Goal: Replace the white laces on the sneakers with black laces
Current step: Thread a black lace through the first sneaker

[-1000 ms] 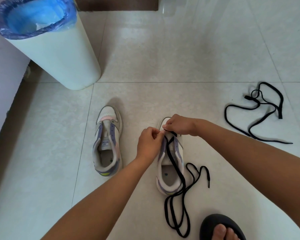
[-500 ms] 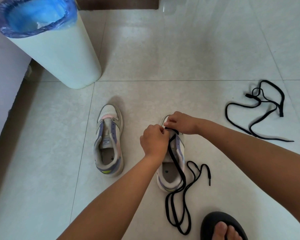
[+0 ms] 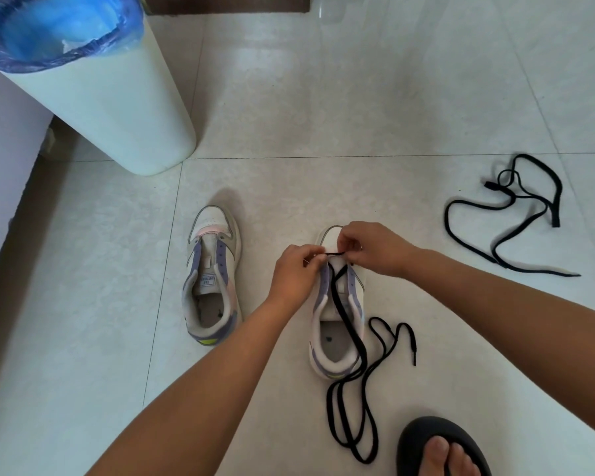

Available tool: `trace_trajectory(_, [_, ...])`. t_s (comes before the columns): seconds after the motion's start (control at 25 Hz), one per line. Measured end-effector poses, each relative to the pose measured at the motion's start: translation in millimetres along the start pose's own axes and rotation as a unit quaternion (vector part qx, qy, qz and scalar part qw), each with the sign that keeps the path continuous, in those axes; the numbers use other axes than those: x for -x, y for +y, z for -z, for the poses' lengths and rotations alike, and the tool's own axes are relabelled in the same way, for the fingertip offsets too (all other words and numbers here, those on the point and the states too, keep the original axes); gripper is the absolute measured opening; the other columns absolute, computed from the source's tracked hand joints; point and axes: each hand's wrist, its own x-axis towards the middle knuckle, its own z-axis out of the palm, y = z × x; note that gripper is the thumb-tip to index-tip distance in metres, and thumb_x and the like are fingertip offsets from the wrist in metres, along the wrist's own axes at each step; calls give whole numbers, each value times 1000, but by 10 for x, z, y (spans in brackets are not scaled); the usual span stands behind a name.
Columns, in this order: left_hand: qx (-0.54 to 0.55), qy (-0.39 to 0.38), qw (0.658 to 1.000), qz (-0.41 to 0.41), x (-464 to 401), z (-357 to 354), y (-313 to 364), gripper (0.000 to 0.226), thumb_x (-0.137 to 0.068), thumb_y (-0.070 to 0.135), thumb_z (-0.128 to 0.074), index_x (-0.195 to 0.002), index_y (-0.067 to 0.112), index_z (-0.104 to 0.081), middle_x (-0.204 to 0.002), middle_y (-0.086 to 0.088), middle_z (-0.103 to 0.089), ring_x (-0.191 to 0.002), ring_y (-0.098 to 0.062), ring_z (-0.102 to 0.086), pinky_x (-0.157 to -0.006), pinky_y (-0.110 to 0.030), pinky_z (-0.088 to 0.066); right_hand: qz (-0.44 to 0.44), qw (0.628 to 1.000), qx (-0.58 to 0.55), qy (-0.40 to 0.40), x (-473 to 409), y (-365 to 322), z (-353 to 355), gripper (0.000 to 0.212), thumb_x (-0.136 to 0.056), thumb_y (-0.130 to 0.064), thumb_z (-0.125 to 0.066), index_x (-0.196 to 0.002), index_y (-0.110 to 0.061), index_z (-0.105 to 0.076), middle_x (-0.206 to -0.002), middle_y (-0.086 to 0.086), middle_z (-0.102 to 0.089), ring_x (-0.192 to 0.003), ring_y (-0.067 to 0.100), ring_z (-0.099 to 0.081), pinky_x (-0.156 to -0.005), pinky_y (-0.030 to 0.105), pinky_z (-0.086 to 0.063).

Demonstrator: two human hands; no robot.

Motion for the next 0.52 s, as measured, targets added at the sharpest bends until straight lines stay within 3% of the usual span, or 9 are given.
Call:
trace_trajectory(0.08, [-28,-5,999,-24,-7,7,11,20,-92,19,-57,-107,15,-69,-100,0,-58,-90,-8,-52,-80,-15,-36,68,979,144,125,58,5,-192,13,-82,-8,-47,-87,-9,-59,-86,5,-57,-81,24,-53,-58,34,-41])
trace_trajectory(0.16, [-38,-10,999,-32,-45,12,34,13,-90,18,-61,-98,14,-70,-96,2,-59,-87,-8,-53,-76,-15,-38,89,970,136,182,121,24,-360,14,-80,-8,-44,-85,-7,-58,-78,6,-55,-73,25,-51,-51,32,-37])
trace_trajectory(0.28, [-68,-25,996,-56,-83,19,90,2,-85,15,-63,-84,17,-64,-89,3,-60,-83,-10,-56,-68,-13,-39,-20,990,-102,94,151,17,-287,21,-85,-5,-51,-104,-11,-56,-78,1,-51,-72,15,-45,-65,27,-39])
trace_trajectory(0.4, [-131,-24,983,-127,-81,-5,84,4,-83,10,-57,-79,12,-56,-84,-3,-59,-78,-19,-56,-67,-31,-46,-92,960,-263,-5,103,51,-92,16,-89,-11,-55,-101,-14,-65,-89,0,-61,-75,8,-53,-68,19,-44])
trace_trajectory(0.52, [-234,51,937,-255,-33,-57,9,15,-81,14,-45,-74,5,-54,-71,-6,-55,-59,-23,-52,-45,-28,-38,-105,955,-256,-107,49,85,64,12,-92,-16,-58,-100,-14,-67,-90,-3,-62,-78,8,-54,-68,16,-45])
